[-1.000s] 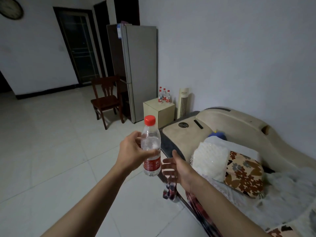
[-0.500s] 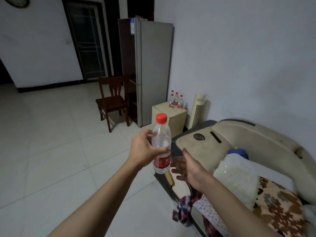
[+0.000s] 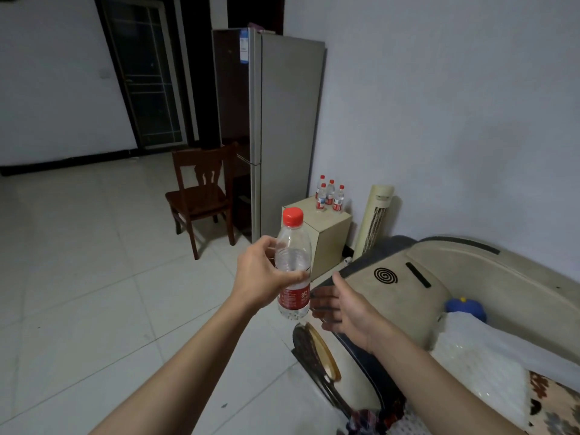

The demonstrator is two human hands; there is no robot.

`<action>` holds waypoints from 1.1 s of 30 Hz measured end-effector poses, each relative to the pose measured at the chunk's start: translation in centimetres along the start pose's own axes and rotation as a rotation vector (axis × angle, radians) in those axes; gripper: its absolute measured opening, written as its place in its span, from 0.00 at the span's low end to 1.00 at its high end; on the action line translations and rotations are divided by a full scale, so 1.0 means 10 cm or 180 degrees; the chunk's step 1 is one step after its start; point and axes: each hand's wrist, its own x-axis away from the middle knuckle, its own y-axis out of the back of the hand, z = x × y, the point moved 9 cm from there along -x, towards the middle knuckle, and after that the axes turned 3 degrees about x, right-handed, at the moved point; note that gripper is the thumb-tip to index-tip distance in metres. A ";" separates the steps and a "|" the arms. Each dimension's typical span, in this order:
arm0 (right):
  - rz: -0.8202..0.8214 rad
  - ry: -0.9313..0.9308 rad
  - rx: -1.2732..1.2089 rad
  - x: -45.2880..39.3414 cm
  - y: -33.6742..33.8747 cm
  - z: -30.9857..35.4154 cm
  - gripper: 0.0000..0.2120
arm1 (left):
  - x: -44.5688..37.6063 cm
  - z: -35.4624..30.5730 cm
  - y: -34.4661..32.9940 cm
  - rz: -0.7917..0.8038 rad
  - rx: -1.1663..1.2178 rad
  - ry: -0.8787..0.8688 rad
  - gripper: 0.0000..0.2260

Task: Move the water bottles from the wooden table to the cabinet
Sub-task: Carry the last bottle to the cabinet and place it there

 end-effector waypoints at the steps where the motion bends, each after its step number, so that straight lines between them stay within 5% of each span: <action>1: 0.0019 -0.0001 -0.0006 -0.17 -0.02 0.05 0.30 | -0.16 0.05 0.01 -0.0018 -0.0014 0.0001 0.30; 22: 0.0081 -0.0039 -0.0111 -3.24 -0.01 1.86 0.27 | -3.75 0.58 -0.01 0.0020 -0.0204 -0.0053 0.28; 33: -0.0501 -0.0140 -0.0390 -4.60 -0.12 2.44 0.30 | -5.50 1.02 -0.05 0.0490 0.0090 -0.0190 0.25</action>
